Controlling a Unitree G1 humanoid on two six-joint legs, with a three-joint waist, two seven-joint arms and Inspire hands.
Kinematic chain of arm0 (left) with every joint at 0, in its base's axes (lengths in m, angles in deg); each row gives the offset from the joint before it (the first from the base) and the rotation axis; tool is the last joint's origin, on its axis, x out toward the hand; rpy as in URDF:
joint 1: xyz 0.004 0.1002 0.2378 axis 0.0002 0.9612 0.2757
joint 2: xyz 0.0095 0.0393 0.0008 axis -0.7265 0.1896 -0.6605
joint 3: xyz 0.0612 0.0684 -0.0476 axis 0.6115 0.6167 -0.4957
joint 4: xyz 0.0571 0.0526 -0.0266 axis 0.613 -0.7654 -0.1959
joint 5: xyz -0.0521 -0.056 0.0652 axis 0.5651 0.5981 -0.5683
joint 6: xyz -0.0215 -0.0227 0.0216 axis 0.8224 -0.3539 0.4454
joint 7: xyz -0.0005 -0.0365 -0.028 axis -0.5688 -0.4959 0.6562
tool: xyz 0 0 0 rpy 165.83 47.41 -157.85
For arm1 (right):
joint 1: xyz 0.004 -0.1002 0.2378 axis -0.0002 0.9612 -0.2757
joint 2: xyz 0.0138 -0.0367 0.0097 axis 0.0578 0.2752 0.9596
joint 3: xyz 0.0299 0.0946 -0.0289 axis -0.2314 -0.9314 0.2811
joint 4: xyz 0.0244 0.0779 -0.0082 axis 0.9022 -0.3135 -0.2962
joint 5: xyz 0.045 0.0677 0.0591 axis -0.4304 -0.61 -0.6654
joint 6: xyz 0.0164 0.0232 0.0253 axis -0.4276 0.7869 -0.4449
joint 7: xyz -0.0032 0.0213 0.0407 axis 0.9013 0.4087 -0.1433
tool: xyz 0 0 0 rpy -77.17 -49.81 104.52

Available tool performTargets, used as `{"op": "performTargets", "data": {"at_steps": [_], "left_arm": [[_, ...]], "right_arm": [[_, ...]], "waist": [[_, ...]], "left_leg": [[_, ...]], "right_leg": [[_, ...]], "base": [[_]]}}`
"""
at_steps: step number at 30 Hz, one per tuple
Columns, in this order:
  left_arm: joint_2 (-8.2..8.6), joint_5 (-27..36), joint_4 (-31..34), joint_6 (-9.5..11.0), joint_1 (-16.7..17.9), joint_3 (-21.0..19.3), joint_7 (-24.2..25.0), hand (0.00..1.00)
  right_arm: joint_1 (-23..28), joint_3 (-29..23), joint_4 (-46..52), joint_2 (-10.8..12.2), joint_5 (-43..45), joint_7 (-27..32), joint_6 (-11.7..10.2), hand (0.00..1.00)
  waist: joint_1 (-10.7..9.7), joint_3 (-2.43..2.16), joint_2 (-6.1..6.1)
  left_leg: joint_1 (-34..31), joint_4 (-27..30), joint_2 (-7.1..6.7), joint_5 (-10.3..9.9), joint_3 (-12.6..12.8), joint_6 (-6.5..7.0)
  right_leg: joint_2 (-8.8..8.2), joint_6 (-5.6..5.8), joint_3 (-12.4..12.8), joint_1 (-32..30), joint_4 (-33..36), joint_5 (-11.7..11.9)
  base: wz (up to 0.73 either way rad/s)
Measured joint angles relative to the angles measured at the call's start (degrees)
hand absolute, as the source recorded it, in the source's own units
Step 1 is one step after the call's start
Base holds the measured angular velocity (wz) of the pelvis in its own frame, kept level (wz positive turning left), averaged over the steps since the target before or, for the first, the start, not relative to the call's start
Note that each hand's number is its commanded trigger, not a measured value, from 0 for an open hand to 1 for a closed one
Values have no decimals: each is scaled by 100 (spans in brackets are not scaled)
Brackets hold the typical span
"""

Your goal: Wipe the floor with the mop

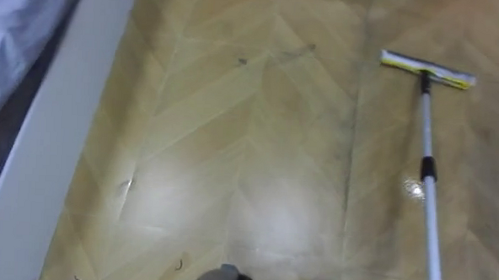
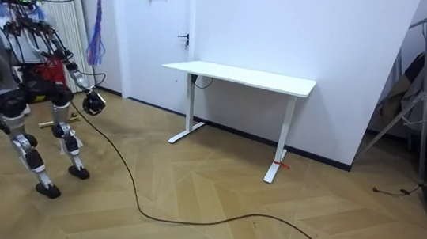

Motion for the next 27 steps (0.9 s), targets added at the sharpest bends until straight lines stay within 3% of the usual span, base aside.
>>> {"op": "performTargets", "data": {"at_steps": [2, 4, 6, 10, 15, 20, 24, 27], "left_arm": [[53, 41, 1, 0, 2, 2, -14, 0], [50, 47, -6, -1, 18, 1, -29, 0], [50, 32, -58, -13, 68, -1, -40, 0], [23, 34, -176, -9, 113, -80, -39, 0], [-50, -26, -153, -46, 350, -463, -47, 0], [-49, -125, -93, -230, 512, -802, -46, 0], [-42, -339, 100, -393, 602, -1050, -45, 0], [-36, -529, 183, -487, 703, -1077, -33, 0]], "right_arm": [[-35, -12, -1, 66, -35, 102, 4, 100], [-169, -76, 10, 97, -34, 173, 77, 100], [-294, -139, 12, 99, -44, 199, 113, 100], [-467, -132, 88, 116, -239, 122, 88, 100], [-312, -136, 88, 111, -526, -433, -34, 100], [159, -180, 154, 79, -252, -651, -16, 100], [459, -236, 193, 63, 289, -642, -5, 100], [629, -235, 199, 87, 485, -626, 1, 100]], "waist": [[0, -37, 68], [27, -36, 58], [45, 6, -8], [193, 19, -32], [177, 8, -208], [156, -44, -357], [28, -94, -395], [-131, -94, -403]], "left_leg": [[85, -185, 22, 55, -61, -101], [265, -413, 83, 120, -101, -178], [628, -746, 155, 218, -104, -240], [1143, -1181, 325, 319, -126, -330], [2242, -2064, 342, 573, -121, -383], [3001, -2526, 359, 622, -88, -394], [3429, -2828, 401, 624, -80, -397], [3841, -2998, 402, 636, -105, -410]], "right_leg": [[33, -111, -177, 162, -258, 65], [80, -172, -270, 365, -495, 122], [112, -239, -390, 753, -828, 180], [273, -313, -579, 1403, -1510, 352], [301, -305, -854, 2569, -2413, 471], [364, -283, -916, 3390, -2944, 533], [440, -257, -914, 3850, -3231, 613], [445, -256, -909, 4181, -3313, 614]], "base": [[17], [17], [17], [14], [30], [7], [-5], [-3]]}}
